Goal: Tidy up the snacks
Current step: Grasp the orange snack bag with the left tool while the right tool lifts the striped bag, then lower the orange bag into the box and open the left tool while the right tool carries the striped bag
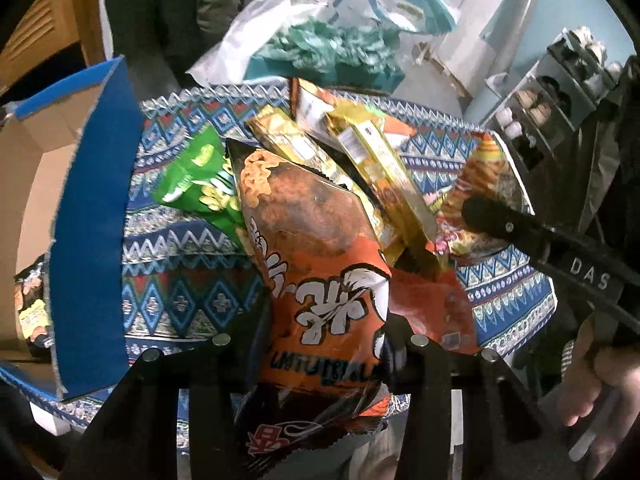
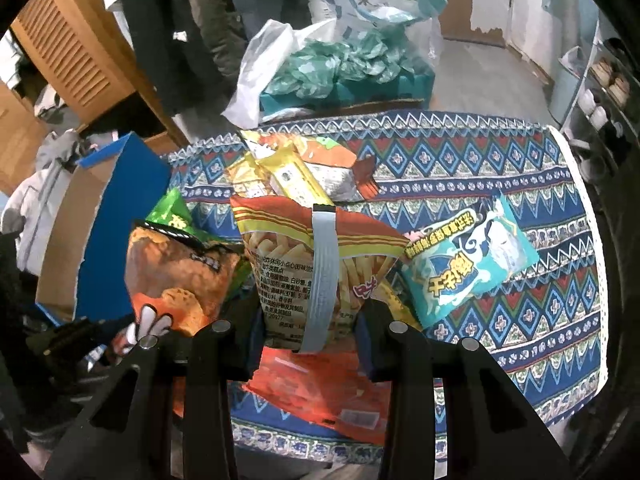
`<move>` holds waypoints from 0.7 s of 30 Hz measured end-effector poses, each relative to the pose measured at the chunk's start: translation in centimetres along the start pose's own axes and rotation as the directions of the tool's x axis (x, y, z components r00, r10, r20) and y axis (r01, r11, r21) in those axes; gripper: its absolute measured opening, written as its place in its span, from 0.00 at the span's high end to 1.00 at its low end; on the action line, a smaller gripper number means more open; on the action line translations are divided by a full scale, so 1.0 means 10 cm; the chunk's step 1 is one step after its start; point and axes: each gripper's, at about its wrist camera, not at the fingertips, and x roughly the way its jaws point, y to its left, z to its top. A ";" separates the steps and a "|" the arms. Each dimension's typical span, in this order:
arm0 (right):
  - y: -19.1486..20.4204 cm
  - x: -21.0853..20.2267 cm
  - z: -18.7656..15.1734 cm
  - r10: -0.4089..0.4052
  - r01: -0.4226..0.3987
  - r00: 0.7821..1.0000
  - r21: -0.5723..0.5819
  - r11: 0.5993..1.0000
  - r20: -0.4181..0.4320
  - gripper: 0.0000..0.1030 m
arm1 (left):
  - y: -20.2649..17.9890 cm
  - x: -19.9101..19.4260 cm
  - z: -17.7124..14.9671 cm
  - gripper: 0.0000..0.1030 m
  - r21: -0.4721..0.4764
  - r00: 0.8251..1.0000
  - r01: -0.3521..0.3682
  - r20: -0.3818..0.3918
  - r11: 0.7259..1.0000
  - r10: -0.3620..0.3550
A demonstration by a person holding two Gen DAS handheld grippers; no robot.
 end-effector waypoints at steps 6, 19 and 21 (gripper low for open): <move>0.12 -0.08 0.03 0.017 -0.017 1.000 -0.023 1.000 0.016 0.65 | 0.14 -0.20 0.05 0.55 -0.037 0.999 -0.003 0.049 0.999 0.005; 0.57 -0.17 0.12 0.062 -0.057 0.997 -0.104 0.993 0.048 0.65 | 0.48 -0.69 0.11 0.55 -0.104 0.989 -0.010 0.146 0.995 0.025; 0.65 -0.18 0.15 0.072 -0.066 0.996 -0.117 0.991 0.052 0.65 | 0.54 -0.75 0.11 0.55 -0.112 0.986 -0.020 0.161 0.993 0.038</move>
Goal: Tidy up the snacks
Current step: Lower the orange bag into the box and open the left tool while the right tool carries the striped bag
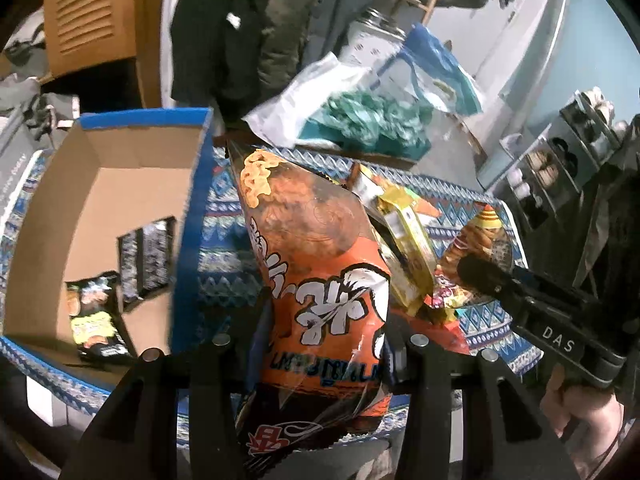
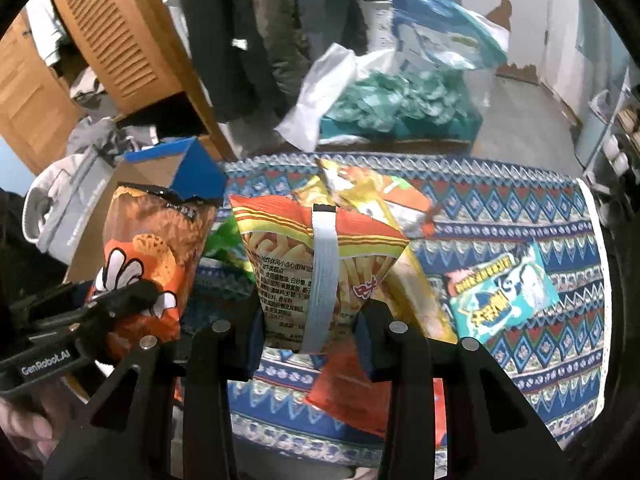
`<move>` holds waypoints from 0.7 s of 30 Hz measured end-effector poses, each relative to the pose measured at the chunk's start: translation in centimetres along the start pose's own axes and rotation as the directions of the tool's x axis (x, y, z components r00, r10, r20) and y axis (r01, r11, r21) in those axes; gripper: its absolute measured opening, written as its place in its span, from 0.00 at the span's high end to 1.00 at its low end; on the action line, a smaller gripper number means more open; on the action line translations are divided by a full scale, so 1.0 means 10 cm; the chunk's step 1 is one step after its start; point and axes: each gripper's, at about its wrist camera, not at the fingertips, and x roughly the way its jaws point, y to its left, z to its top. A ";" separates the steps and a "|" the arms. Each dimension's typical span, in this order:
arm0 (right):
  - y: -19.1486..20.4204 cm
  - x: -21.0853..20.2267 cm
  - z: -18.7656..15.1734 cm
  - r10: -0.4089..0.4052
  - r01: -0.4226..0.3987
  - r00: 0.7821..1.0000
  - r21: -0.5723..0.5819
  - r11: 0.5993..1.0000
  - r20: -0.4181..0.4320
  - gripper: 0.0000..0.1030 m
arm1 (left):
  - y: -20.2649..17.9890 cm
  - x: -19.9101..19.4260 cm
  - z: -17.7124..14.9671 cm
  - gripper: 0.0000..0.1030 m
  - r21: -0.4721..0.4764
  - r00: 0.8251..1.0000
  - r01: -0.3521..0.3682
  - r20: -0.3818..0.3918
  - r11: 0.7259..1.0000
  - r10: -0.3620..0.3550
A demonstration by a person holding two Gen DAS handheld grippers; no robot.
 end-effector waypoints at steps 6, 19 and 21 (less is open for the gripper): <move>0.27 0.04 0.10 0.028 -0.027 1.000 -0.038 0.999 0.003 0.65 | 0.24 -0.17 0.04 0.55 -0.044 0.999 0.001 0.035 0.999 0.001; 1.00 0.21 0.27 0.093 -0.094 0.996 -0.141 0.986 -0.012 0.65 | 0.77 -0.44 0.08 0.55 -0.122 0.993 -0.028 0.106 0.992 0.041; 1.10 0.24 0.30 0.098 -0.100 0.995 -0.157 0.982 -0.016 0.65 | 0.88 -0.48 0.07 0.55 -0.137 0.992 -0.037 0.114 0.990 0.053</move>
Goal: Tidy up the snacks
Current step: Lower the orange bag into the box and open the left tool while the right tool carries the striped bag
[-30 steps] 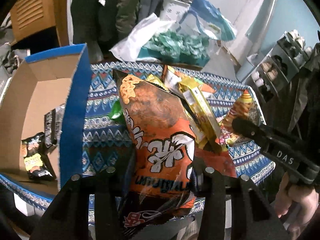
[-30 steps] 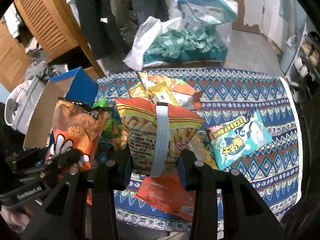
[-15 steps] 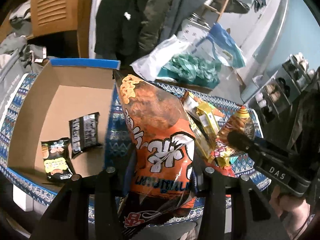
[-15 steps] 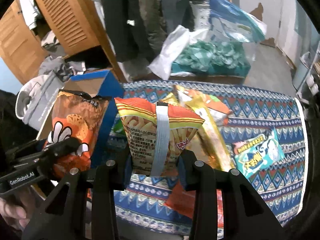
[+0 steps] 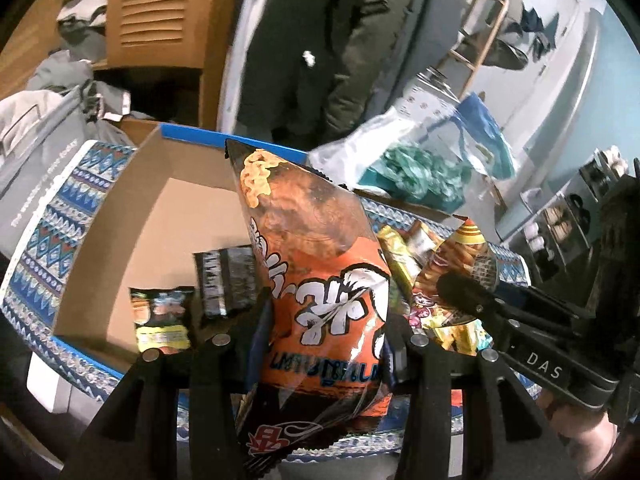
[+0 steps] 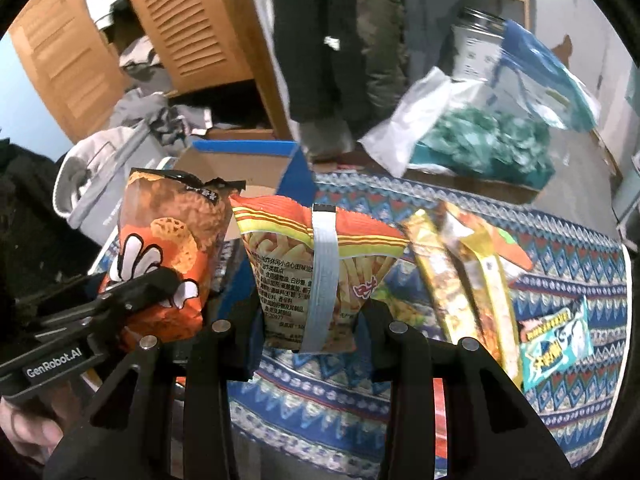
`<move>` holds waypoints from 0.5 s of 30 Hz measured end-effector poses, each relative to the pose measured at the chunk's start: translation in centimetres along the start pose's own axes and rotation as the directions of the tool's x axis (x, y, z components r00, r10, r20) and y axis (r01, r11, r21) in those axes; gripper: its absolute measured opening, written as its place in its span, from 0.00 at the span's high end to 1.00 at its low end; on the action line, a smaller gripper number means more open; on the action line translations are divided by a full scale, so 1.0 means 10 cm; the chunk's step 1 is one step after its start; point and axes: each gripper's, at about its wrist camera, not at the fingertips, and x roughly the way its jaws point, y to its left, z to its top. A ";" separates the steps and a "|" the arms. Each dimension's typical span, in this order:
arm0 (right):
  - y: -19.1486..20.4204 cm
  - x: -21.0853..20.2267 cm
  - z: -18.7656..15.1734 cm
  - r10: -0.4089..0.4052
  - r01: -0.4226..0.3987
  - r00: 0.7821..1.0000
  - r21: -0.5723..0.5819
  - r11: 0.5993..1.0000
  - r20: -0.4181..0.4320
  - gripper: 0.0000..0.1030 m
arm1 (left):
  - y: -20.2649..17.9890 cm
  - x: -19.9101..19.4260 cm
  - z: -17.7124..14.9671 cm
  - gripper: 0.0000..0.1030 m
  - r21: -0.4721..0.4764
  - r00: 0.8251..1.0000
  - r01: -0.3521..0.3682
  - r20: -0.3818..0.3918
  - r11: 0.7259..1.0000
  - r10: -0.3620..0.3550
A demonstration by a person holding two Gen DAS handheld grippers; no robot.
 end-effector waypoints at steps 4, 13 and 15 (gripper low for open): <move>0.20 0.10 0.08 0.012 -0.012 1.000 -0.032 0.999 -0.008 0.65 | 0.22 -0.03 0.03 0.55 -0.036 1.000 -0.022 0.016 0.999 0.023; 0.63 0.40 0.23 0.058 -0.061 0.997 -0.084 0.995 -0.044 0.65 | 0.68 -0.07 0.10 0.55 -0.116 0.995 -0.082 0.042 0.990 0.088; 0.71 0.47 0.25 0.065 -0.070 0.996 -0.093 0.993 -0.055 0.65 | 0.77 -0.06 0.11 0.55 -0.126 0.993 -0.099 0.044 0.987 0.105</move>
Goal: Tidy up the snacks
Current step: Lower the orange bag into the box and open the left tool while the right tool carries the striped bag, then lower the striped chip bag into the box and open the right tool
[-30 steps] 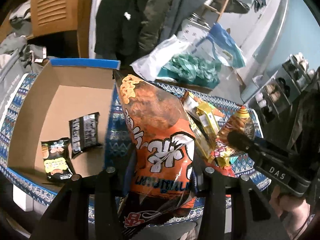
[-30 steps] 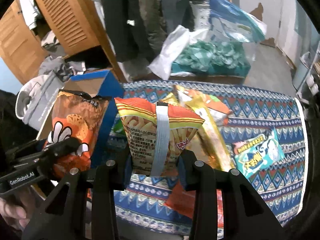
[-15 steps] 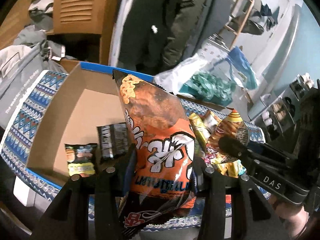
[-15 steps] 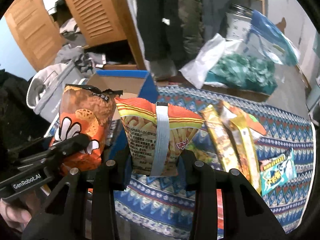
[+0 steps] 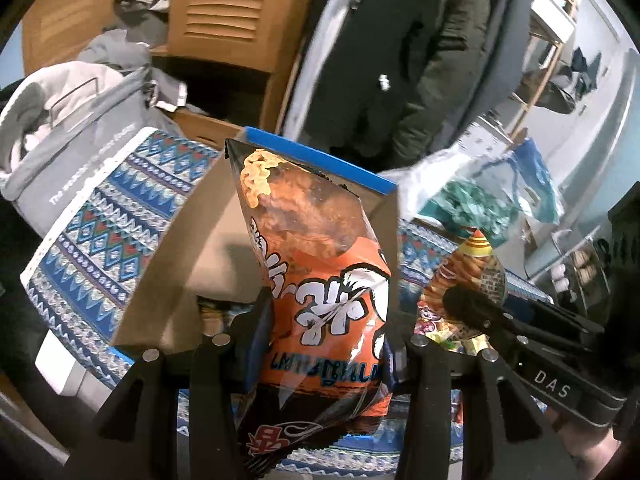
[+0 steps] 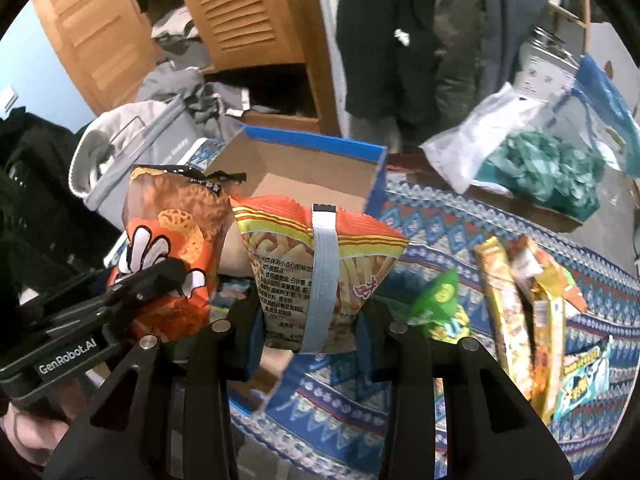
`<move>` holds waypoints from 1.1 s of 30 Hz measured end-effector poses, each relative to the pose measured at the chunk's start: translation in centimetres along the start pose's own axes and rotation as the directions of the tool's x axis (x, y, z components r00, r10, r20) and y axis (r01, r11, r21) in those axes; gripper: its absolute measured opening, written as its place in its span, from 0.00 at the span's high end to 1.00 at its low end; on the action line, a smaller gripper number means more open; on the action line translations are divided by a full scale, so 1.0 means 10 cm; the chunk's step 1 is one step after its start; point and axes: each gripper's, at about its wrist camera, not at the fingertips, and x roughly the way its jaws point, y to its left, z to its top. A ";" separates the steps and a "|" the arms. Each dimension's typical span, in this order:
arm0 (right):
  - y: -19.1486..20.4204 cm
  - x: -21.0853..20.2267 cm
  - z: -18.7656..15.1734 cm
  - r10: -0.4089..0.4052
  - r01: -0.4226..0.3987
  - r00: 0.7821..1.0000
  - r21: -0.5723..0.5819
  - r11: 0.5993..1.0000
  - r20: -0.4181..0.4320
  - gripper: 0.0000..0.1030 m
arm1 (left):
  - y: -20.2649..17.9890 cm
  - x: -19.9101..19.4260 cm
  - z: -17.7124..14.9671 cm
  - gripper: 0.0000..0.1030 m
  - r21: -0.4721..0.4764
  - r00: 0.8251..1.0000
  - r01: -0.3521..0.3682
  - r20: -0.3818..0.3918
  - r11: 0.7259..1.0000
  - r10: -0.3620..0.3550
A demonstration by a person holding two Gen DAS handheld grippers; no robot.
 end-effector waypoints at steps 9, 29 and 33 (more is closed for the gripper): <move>0.23 0.30 0.08 0.021 -0.023 0.999 -0.033 0.999 -0.048 0.65 | 0.26 0.13 -0.02 0.55 -0.031 0.999 -0.052 -0.017 0.998 0.052; 0.31 0.42 0.14 0.041 -0.045 0.998 -0.067 0.997 -0.053 0.39 | 0.42 0.13 0.04 0.36 -0.081 0.993 -0.116 0.015 0.990 0.117; 0.25 0.36 0.12 0.019 -0.022 0.999 -0.068 0.997 -0.041 0.38 | 0.39 0.11 0.04 0.36 -0.073 0.993 -0.111 0.023 0.991 0.113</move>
